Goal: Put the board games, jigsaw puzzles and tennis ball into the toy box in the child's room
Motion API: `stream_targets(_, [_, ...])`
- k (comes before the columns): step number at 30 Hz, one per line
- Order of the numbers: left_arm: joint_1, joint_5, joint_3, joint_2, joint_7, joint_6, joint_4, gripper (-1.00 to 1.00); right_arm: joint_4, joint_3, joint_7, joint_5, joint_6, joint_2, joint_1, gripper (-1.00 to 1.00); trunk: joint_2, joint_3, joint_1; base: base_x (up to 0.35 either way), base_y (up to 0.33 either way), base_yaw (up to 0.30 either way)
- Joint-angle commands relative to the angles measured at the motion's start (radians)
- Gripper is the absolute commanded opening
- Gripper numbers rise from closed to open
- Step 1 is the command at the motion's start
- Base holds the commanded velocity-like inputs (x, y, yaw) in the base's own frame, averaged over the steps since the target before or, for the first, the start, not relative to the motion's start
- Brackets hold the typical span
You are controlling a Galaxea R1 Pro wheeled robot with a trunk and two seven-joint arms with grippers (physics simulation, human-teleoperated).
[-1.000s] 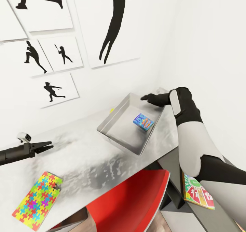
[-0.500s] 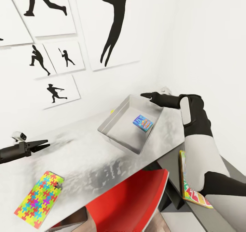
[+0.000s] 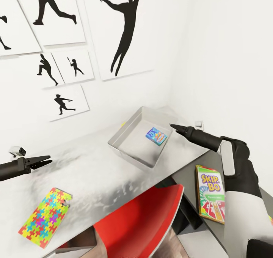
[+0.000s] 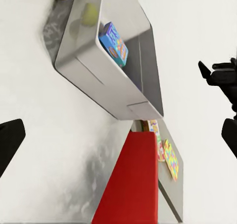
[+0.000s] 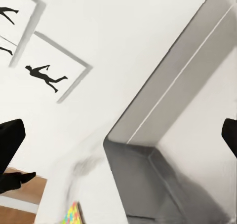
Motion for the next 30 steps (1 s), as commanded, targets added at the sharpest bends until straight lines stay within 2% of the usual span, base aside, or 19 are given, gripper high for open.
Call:
stream_targets(1, [0.0, -0.001, 0.0, 0.001, -0.004, 0.009, 0.0, 1.0, -0.019, -0.002, 0.011, -0.006, 0.004, 0.0, 0.02, 1.0, -0.002, 0.0, 0.0, -0.121, 0.0, -0.068])
stream_targets(8, [0.004, -0.003, -0.001, 0.003, -0.004, -0.028, 0.007, 1.0, -0.172, -0.005, 0.077, -0.113, 0.004, 0.0, 0.195, 1.0, -0.002, 0.012, 0.0, -0.203, 0.0, -0.083])
stream_targets(10, [0.006, -0.003, -0.001, 0.003, -0.004, -0.036, 0.009, 1.0, -0.187, -0.004, 0.089, -0.126, 0.004, 0.003, 0.226, 1.0, -0.002, 0.015, 0.0, -0.141, 0.0, -0.103])
stream_targets(16, [0.014, -0.003, -0.001, 0.003, -0.004, -0.057, 0.011, 1.0, -0.209, -0.004, 0.11, -0.144, 0.0, 0.01, 0.3, 1.0, -0.002, 0.025, 0.0, -0.058, 0.0, -0.115])
stream_targets(19, [0.018, -0.004, -0.001, 0.003, -0.004, -0.068, 0.012, 1.0, -0.212, -0.003, 0.114, -0.148, -0.029, 0.012, 0.334, 1.0, -0.002, 0.03, 0.0, -0.017, 0.0, -0.121])
stream_targets(22, [0.026, -0.004, -0.001, 0.003, -0.004, -0.078, 0.015, 1.0, -0.213, -0.002, 0.125, -0.149, -0.078, 0.013, 0.373, 1.0, -0.002, 0.035, 0.0, -0.009, 0.0, -0.123])
stream_targets(25, [0.054, -0.004, -0.001, 0.002, -0.004, -0.096, 0.023, 1.0, -0.215, 0.002, 0.175, -0.151, -0.163, 0.014, 0.44, 1.0, -0.002, 0.04, 0.0, -0.003, 0.0, -0.126])
stream_targets(30, [0.086, -0.005, -0.002, -0.004, -0.004, -0.125, 0.028, 1.0, -0.216, 0.003, 0.254, -0.151, -0.25, 0.021, 0.51, 1.0, -0.002, 0.048, 0.0, -0.001, 0.0, -0.127])
